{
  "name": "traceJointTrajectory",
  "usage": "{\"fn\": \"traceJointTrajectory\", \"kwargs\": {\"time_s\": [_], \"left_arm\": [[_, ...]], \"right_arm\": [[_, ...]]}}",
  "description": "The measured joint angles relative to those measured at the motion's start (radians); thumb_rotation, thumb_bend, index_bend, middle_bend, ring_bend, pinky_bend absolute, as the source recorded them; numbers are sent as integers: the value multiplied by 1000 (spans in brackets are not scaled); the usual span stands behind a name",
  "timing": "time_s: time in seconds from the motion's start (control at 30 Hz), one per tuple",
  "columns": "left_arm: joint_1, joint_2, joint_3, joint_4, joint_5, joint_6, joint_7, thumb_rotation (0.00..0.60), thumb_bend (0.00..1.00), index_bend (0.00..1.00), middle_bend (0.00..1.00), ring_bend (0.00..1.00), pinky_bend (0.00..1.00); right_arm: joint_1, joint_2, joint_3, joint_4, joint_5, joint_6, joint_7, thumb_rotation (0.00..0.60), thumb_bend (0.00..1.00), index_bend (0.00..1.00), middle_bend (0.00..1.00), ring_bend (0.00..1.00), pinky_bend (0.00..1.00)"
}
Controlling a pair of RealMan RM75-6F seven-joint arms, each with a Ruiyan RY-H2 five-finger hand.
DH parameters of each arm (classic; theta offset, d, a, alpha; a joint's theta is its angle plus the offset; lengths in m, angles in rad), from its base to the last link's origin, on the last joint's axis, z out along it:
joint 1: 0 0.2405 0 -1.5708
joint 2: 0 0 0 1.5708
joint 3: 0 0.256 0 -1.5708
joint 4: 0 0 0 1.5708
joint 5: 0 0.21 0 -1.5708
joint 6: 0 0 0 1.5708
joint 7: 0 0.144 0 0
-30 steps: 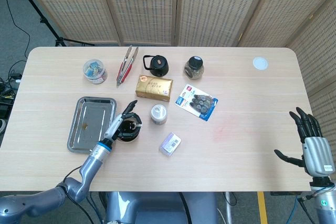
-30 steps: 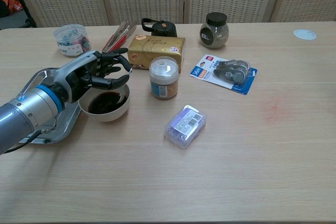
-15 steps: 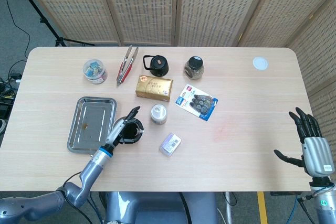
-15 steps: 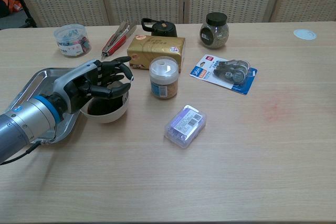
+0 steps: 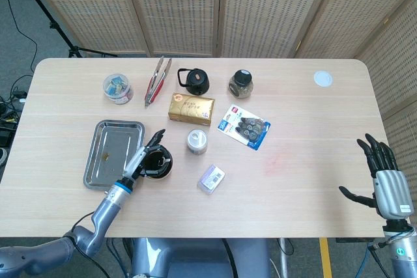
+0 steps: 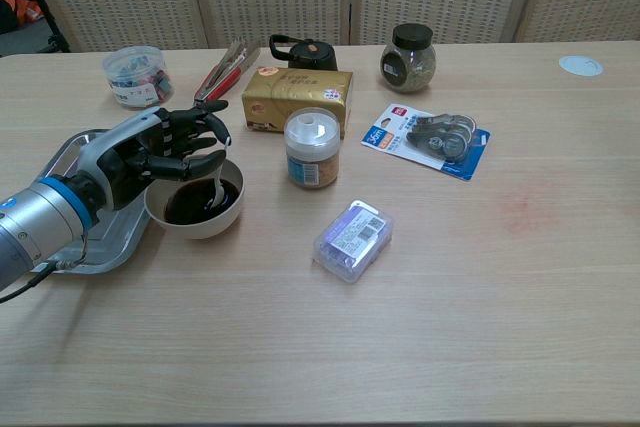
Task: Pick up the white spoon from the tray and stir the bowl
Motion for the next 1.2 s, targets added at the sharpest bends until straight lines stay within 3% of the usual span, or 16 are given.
{"fn": "traceJointTrajectory", "kwargs": {"time_s": [0.53, 1.2], "left_arm": [[-15, -12, -16, -5, 2, 9, 22, 600, 446, 647, 0, 0, 0], [39, 53, 44, -86, 27, 50, -14, 600, 456, 647, 0, 0, 0]], "right_arm": [[0, 0, 0, 2, 1, -1, 2, 600, 0, 3, 0, 0, 0], [0, -3, -4, 0, -6, 1, -6, 600, 0, 3, 0, 0, 0]]}}
